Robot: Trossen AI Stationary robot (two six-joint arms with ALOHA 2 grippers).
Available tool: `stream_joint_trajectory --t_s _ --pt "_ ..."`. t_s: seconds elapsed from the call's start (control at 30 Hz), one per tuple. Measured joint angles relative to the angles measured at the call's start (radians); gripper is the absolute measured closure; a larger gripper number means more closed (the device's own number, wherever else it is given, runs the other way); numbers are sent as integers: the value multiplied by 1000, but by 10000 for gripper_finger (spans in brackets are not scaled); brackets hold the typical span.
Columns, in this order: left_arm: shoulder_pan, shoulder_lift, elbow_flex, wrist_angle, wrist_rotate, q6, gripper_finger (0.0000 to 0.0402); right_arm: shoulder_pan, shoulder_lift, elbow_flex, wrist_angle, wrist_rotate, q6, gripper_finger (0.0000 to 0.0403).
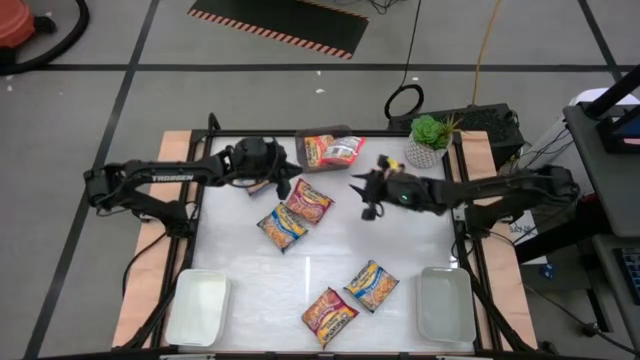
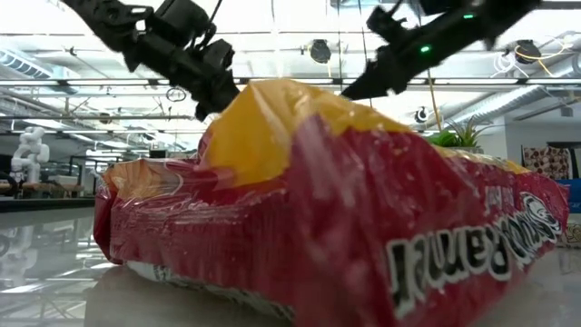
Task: Sort Maruchan noodles
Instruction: Put the orange noodle pack into the black bin
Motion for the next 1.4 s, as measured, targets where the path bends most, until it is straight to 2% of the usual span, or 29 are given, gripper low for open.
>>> stream_joint_trajectory --t_s 0.1,0.2,0.3,0.4,0.5,0.6,0.7,0.87,1.03,1.27,1.4 --pt "16 -2 -46 95 -9 -6 369 -56 91 128 -162 -7 -115 289" --pt "27 -9 -54 73 -8 -15 369 -95 182 237 -332 -4 -180 289" --pt "27 -29 -54 20 -8 -15 369 -113 249 290 -424 0 -241 289" --pt "12 -61 -54 -87 -7 -12 369 -120 285 296 -425 19 -310 289" --pt "-3 -98 -54 -191 -6 -7 369 -122 301 295 -425 100 -430 289" --pt "-19 -122 -54 -228 -9 -7 369 -137 298 295 -377 154 -504 289" --pt "-29 -140 -54 -234 -9 -13 369 -167 292 296 -338 104 -562 289" --pt "-63 -146 -54 -307 -15 -7 369 -238 303 290 -330 -4 -571 289" --pt "-86 -145 -65 -308 -97 19 369 -275 316 267 -335 -57 -573 289" --pt "-84 -145 -65 -290 -121 45 369 -276 315 234 -310 -82 -573 288" --pt "-84 -145 -65 -275 -122 49 369 -276 315 190 -184 -82 -590 270"
